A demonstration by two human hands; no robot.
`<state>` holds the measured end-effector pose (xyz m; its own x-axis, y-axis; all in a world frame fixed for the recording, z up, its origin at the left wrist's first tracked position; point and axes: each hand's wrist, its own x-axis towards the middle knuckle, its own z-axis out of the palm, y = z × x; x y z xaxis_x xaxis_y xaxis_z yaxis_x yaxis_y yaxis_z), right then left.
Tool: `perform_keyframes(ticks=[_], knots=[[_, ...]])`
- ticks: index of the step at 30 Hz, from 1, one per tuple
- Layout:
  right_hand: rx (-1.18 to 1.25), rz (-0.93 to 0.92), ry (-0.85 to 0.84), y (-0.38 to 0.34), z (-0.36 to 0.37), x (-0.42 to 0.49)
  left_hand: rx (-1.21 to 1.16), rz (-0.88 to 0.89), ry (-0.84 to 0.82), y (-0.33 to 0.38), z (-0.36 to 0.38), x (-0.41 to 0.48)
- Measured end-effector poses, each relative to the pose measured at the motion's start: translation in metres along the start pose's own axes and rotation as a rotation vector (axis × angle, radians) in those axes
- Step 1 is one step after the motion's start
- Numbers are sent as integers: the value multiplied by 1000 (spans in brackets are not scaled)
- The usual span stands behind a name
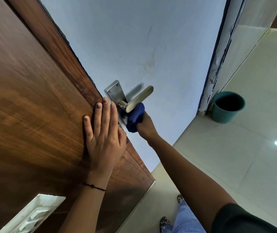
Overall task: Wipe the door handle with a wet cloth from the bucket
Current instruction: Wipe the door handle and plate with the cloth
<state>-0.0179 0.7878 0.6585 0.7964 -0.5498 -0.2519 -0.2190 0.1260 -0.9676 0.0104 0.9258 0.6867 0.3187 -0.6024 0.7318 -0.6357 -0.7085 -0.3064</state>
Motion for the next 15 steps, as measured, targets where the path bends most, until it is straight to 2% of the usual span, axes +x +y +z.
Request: perform_keyframes(ticks=[4,6,8,11,13,15], knots=[[173,-47,218,9,-23,1,26,-4,-3,-1,1,0],[156,-171,343,12,-28,4,36,-5,-1,0,1,1],[-42,-401,377,8,-23,0,44,-3,2,1,2,1],[-639,-663,313,-4,-4,-6,48,-13,2,1,1,2],[-880,-731,313,-7,1,-2,58,-8,-3,1,1,2],[-959,-738,330,-7,-1,4,61,3,-6,0,1,0]])
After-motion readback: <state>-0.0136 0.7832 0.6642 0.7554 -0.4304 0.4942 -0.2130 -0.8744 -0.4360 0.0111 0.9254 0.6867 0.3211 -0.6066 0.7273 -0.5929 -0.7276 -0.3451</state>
